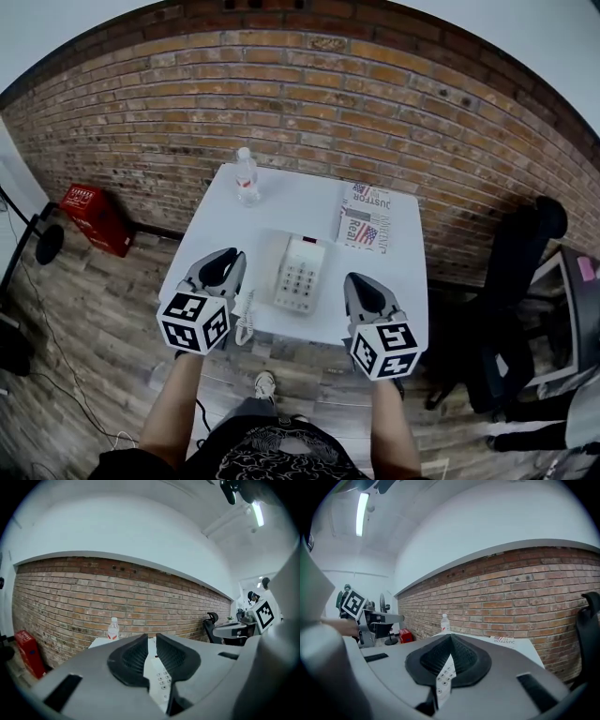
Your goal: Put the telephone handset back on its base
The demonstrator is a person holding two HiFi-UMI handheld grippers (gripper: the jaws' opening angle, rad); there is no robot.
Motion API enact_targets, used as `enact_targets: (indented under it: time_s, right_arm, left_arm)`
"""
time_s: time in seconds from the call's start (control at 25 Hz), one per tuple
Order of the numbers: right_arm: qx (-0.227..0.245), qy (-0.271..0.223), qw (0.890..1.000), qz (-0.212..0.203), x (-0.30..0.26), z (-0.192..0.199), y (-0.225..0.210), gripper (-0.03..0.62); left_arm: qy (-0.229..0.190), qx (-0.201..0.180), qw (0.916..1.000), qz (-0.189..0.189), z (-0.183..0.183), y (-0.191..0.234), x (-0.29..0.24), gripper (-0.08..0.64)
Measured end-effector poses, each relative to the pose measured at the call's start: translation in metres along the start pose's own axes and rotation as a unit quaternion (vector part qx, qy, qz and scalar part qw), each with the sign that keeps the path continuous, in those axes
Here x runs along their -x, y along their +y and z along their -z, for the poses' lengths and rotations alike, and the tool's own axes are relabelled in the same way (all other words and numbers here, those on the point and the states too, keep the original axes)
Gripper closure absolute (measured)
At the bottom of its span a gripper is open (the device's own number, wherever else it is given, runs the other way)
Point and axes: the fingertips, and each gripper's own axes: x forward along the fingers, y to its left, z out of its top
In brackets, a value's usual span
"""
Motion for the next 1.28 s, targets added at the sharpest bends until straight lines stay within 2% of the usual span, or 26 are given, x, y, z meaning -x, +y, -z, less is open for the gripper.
enact_targets:
  time_s: [0.24,0.56,0.72,1.28]
  right_arm:
    - [0.007,-0.009,1.0,-0.01,0.015,-0.006,0.008,0.592]
    - [0.021,-0.011,0.999,-0.027,0.026,-0.003,0.022,0.592]
    - [0.023,-0.013,0.999,-0.029,0.028,-0.003,0.025,0.592]
    - [0.032,-0.012,0.999,-0.029,0.031,-0.002,0.029,0.592]
  left_arm:
    - [-0.01,-0.009,0.9999,-0.007,-0.003,-0.005,0.028,0.552]
    - [-0.004,-0.01,0.9996,-0.028,0.012,-0.002,0.053,0.554]
    - [-0.008,0.007,0.9995,-0.029,0.013,0.001,0.059,0.554]
    - [-0.014,0.009,0.9996,-0.024,0.014,-0.001,0.061,0.554]
